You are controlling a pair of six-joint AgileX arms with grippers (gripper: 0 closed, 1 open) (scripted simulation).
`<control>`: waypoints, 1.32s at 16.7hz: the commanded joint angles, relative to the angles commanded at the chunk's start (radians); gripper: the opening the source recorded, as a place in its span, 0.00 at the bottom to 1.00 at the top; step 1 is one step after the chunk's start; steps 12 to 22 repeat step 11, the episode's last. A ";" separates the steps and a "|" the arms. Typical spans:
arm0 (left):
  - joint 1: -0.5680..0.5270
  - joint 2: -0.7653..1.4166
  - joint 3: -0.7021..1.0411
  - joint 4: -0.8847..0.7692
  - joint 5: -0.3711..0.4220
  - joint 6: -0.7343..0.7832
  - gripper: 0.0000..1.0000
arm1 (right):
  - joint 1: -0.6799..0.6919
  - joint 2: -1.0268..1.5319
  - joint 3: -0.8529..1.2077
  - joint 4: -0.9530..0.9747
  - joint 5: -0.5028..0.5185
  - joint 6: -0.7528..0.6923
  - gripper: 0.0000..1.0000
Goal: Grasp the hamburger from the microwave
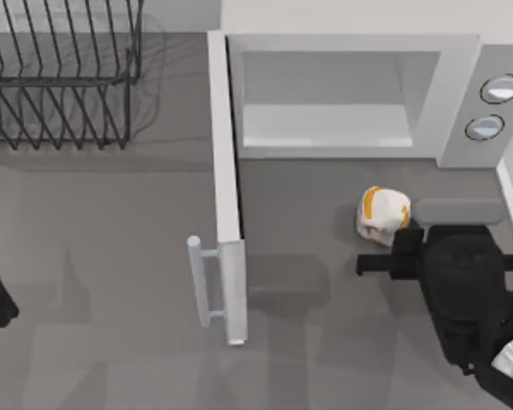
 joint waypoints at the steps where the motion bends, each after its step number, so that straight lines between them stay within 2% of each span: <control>1: 0.000 0.000 0.000 0.000 0.000 0.000 1.00 | 0.000 0.000 0.000 0.000 0.000 0.000 0.68; 5: 0.000 0.000 0.000 0.000 0.000 0.000 1.00 | 0.000 0.000 0.000 0.000 0.000 0.000 0.98; 6: 0.000 0.000 0.000 0.000 0.000 0.000 1.00 | 0.000 0.000 0.000 0.000 0.000 0.000 1.00; 22: 0.000 0.000 0.000 0.000 0.000 0.000 1.00 | 0.000 0.000 0.000 0.000 0.000 0.000 1.00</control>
